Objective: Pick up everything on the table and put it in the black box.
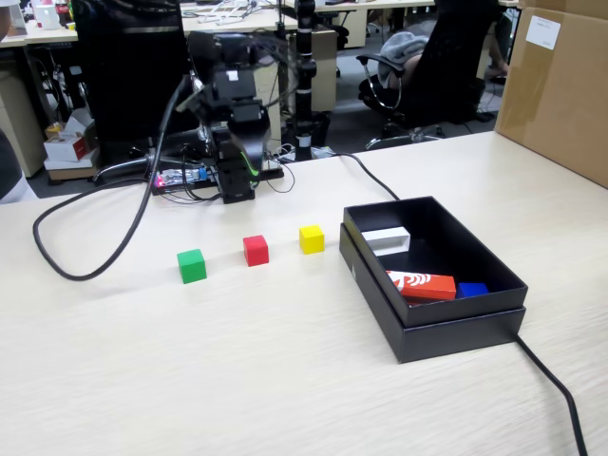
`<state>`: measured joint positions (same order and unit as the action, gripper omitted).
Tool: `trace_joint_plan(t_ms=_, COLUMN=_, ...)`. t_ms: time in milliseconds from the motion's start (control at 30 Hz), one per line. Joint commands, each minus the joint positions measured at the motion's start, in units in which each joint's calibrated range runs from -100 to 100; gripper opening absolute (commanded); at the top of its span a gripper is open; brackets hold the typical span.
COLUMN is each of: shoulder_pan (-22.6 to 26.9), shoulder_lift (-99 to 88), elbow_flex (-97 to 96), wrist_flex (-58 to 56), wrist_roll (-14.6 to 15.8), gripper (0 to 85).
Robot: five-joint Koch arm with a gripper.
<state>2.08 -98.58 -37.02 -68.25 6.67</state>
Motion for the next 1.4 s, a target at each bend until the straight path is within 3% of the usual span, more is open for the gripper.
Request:
trace_joint_plan(t_ms=0, shoulder_pan=-2.44, shoulder_lift=-0.62, elbow_flex=4.20, wrist_flex=-1.25, wrist_roll=-2.10, gripper=47.5)
trace_joint_plan(t_ms=200, shoulder_pan=-8.16, shoulder_lift=5.92, elbow_flex=2.38, wrist_flex=-0.04, wrist_roll=-6.25, gripper=47.5)
trace_joint_plan(t_ms=400, shoulder_pan=-12.99, shoulder_lift=19.23, elbow_flex=3.02, wrist_flex=8.17, wrist_roll=-10.01, gripper=47.5)
trace_joint_plan(t_ms=767, shoulder_pan=-16.61, shoulder_lift=49.75, elbow_flex=13.35, wrist_flex=10.33, wrist_roll=-10.55, gripper=47.5)
trace_joint_plan(t_ms=833, shoulder_pan=-16.70, shoulder_lift=53.88, elbow_flex=14.44, wrist_flex=11.02, wrist_roll=-11.87, gripper=47.6)
trace_joint_plan(t_ms=967, shoulder_pan=-16.70, shoulder_lift=57.67, elbow_flex=15.80, wrist_flex=11.10, wrist_roll=-14.02, gripper=47.7)
trace_joint_plan(t_ms=1367, shoulder_pan=-17.05, shoulder_lift=68.80, elbow_flex=18.34, wrist_flex=16.55, wrist_roll=-14.99, gripper=47.6)
